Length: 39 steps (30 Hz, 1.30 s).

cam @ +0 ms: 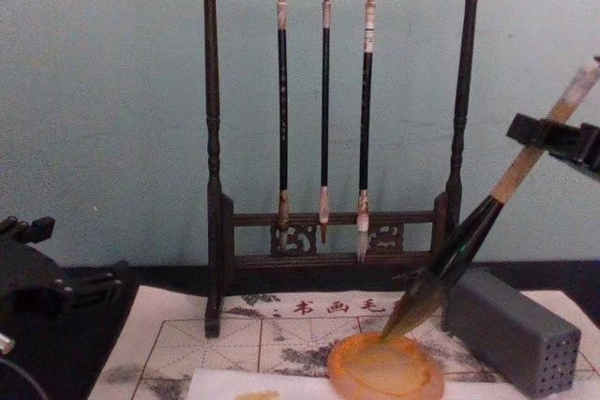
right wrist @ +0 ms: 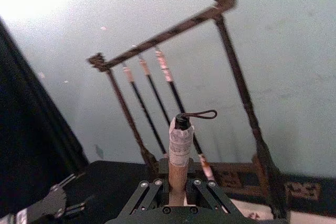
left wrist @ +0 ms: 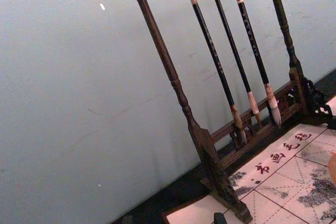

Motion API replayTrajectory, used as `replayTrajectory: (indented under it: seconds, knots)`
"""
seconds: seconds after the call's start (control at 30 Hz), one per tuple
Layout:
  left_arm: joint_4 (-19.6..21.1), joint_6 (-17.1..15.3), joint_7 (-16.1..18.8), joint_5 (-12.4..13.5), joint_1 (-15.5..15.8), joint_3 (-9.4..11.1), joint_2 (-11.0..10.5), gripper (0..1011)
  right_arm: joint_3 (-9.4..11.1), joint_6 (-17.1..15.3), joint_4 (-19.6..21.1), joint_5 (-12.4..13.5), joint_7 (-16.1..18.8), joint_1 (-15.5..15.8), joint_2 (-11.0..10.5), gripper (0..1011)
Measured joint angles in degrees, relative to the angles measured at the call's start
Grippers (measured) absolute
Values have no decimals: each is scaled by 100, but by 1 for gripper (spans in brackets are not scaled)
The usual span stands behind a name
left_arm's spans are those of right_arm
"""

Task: Pick up the brush from the inkstone, write on the paper, then place the brush back to its original position.

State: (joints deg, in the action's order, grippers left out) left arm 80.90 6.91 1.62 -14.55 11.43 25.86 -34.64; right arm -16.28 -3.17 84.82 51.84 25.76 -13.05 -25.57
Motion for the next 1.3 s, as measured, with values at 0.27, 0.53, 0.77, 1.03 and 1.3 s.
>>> replayTrajectory:
  seconds: [0.27, 0.53, 0.77, 1.03, 1.3]
  knots:
    - [-1, 0, 0, 0, 0, 0, 0, 1001, -30, -554, -239, 438, -551, -227, 186, 187]
    - [0, 0, 0, 0, 0, 0, 0, 1001, 38, -1080, -446, 967, -1280, -404, 422, 187]
    - [0, 0, 0, 0, 0, 0, 0, 1001, 76, -1262, -640, 1265, -1783, -541, 587, 187]
    - [0, 0, 0, 0, 0, 0, 0, 1001, 59, -1321, -885, 1496, -2139, -715, 718, 187]
    - [0, 0, 0, 0, 0, 0, 0, 1001, -16, -1307, -1076, 1633, -2308, -833, 777, 187]
